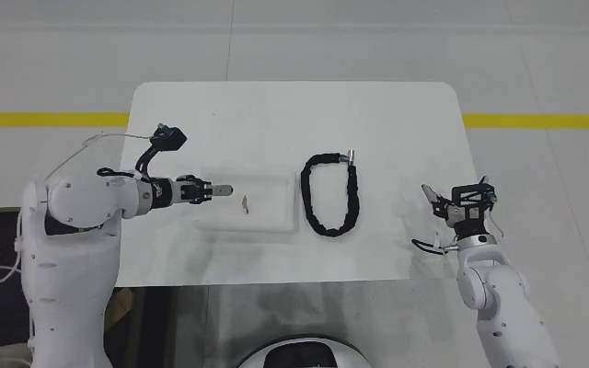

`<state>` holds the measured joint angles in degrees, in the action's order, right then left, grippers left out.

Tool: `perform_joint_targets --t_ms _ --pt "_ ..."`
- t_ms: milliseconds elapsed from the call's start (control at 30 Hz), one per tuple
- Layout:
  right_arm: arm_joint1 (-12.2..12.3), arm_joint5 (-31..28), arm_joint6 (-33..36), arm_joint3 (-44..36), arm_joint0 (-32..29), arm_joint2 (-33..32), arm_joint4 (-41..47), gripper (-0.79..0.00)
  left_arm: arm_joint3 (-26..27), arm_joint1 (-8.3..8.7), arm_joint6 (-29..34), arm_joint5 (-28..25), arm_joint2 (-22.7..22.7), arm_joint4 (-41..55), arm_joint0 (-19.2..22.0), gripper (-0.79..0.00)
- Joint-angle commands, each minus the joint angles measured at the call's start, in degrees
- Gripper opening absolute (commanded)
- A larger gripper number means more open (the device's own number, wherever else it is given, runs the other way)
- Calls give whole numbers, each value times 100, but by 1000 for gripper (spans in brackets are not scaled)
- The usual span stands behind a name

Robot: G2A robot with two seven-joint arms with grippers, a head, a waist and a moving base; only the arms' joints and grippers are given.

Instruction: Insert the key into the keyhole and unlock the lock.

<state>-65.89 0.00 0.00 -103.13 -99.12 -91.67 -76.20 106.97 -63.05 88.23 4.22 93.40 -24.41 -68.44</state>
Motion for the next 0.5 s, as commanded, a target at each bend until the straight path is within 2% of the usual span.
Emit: perform_joint_targets --t_ms 0,367,433,467 --pt "0 0 0 0 0 0 0 0 -658 49 -23 -117 -203 402 315 0" --pt "0 0 0 0 0 0 0 0 -658 49 -23 -117 -203 402 315 0" --pt "0 0 0 0 0 0 0 0 -790 53 -23 -90 -376 242 329 0" --pt "0 0 0 0 0 0 0 0 -863 57 -23 -10 -557 95 471 0"
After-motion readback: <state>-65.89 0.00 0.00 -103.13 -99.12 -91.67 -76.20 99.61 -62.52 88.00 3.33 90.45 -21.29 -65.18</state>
